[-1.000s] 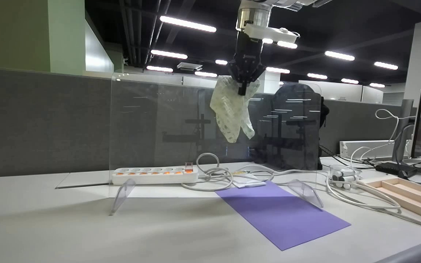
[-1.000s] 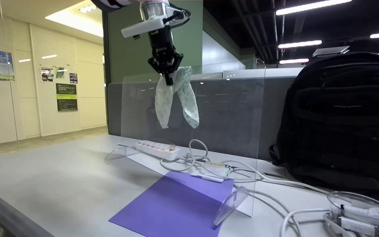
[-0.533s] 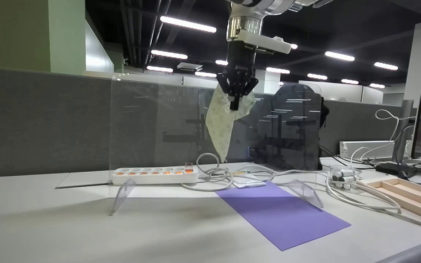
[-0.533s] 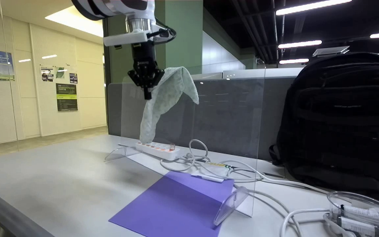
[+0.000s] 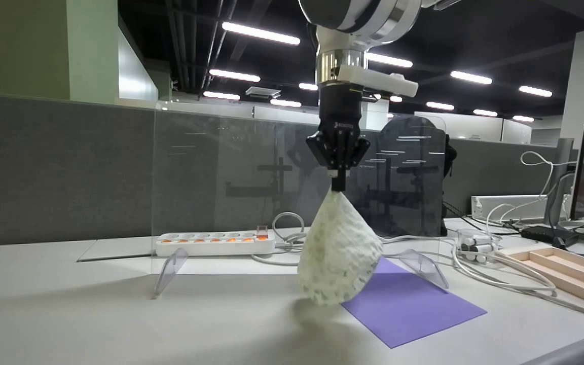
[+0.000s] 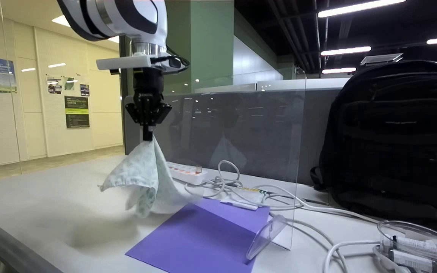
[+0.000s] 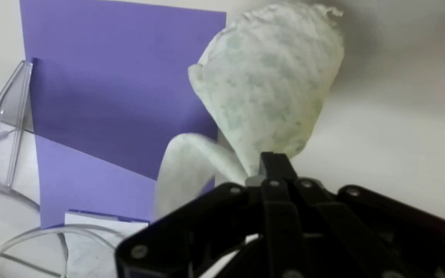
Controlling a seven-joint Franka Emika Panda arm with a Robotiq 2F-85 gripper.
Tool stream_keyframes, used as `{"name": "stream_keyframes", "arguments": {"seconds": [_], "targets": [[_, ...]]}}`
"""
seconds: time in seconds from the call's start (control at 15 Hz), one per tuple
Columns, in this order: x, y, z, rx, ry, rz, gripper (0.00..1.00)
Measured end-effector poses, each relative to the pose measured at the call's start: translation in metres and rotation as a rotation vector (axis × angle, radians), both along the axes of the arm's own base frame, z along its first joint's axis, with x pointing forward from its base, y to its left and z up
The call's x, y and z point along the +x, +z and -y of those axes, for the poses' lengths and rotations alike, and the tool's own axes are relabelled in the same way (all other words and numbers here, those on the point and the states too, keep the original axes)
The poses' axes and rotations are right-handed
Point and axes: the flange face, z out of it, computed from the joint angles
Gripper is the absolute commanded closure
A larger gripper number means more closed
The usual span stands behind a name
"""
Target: Take the towel and put it on the table
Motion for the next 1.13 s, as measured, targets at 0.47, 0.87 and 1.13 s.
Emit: {"name": "stream_keyframes", "arguments": {"seconds": [0.47, 0.87, 1.13], "targets": [[-0.015, -0.016, 0.002, -0.007, -0.011, -0.047, 0.32], [-0.025, -0.009, 0.005, -0.037, -0.018, -0.029, 0.00], [-0.034, -0.005, 0.006, -0.043, -0.031, -0.021, 0.00]]}}
